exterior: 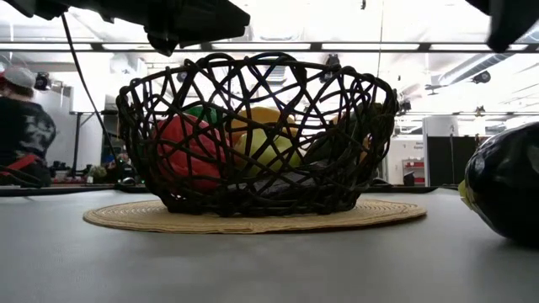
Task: Build produce basket
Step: Put the mangosteen into the wire basket
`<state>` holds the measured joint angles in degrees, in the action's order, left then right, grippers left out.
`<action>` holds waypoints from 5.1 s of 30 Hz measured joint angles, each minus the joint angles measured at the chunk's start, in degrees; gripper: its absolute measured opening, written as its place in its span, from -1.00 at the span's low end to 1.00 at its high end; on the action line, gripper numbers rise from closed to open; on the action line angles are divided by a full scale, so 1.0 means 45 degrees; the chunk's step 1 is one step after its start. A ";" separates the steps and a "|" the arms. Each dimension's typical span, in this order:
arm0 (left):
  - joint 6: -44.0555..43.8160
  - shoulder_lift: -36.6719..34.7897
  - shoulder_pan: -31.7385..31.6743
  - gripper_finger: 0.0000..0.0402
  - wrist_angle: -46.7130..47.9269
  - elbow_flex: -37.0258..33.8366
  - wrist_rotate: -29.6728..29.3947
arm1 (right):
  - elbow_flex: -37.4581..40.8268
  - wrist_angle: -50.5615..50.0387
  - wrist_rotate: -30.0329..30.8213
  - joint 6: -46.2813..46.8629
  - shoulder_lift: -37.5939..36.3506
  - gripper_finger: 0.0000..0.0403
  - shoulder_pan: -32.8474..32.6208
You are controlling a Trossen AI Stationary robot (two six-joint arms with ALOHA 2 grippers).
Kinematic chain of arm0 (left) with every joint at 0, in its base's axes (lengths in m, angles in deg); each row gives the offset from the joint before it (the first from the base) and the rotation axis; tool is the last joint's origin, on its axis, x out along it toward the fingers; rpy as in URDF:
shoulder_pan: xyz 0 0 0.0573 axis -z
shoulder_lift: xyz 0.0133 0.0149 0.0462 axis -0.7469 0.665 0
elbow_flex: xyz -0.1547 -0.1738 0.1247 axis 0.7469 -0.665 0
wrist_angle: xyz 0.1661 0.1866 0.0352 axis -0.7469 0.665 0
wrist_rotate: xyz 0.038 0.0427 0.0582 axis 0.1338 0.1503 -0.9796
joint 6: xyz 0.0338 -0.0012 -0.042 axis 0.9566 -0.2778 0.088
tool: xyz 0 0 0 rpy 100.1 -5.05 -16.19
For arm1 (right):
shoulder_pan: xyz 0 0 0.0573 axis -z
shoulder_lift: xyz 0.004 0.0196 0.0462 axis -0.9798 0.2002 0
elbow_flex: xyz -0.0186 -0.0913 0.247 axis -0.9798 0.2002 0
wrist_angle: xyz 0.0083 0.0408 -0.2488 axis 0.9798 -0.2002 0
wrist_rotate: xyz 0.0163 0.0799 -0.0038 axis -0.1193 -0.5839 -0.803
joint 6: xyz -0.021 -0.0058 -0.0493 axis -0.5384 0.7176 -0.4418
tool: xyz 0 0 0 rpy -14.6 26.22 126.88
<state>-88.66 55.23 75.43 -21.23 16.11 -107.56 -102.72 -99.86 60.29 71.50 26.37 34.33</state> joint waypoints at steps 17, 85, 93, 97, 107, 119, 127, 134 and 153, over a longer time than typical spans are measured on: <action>0.0375 -0.0683 0.0005 -0.34 -0.0011 0.0019 0.0000 | 0.0330 -0.0547 0.0321 0.4287 0.1042 0.63 0.0092; 0.1193 -0.1418 -0.1596 0.56 -0.2244 0.0015 0.5527 | -0.1184 0.2485 1.1876 -1.8327 0.0528 0.02 0.1437; -0.0152 0.0047 -0.2380 0.58 -0.3349 0.0010 0.6912 | -0.1184 0.2490 1.1871 -1.8408 0.0528 0.02 0.1477; -0.0295 0.0708 -0.2474 0.58 -0.4028 0.0065 0.7360 | -0.1184 0.2490 1.1872 -1.8425 0.0528 0.02 0.1482; -0.0481 0.2282 -0.2535 0.57 -0.5277 0.0938 0.7689 | -0.1179 0.2489 1.1867 -1.8483 0.0519 0.02 0.1482; -0.0639 0.2467 -0.2458 0.14 -0.5239 0.1059 0.7639 | -0.1175 0.2389 1.1536 -1.7742 0.0514 0.03 0.1776; -0.0408 0.2463 -0.2453 0.11 -0.5226 0.1035 0.7500 | -0.1175 0.2499 1.1487 -1.6444 0.0504 0.38 0.1844; -0.0408 0.2412 -0.2448 0.10 -0.5194 0.0771 0.7111 | -0.1175 0.2347 1.1488 -1.5304 0.0426 0.64 0.1601; -0.2670 0.1030 -0.2080 0.10 0.2744 0.0845 0.4281 | -0.1179 -0.2800 1.0868 -0.6318 -0.0751 0.64 0.1448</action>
<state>-100.67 59.86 66.07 -8.88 19.92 -88.29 -108.03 -112.46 109.19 43.06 22.99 40.85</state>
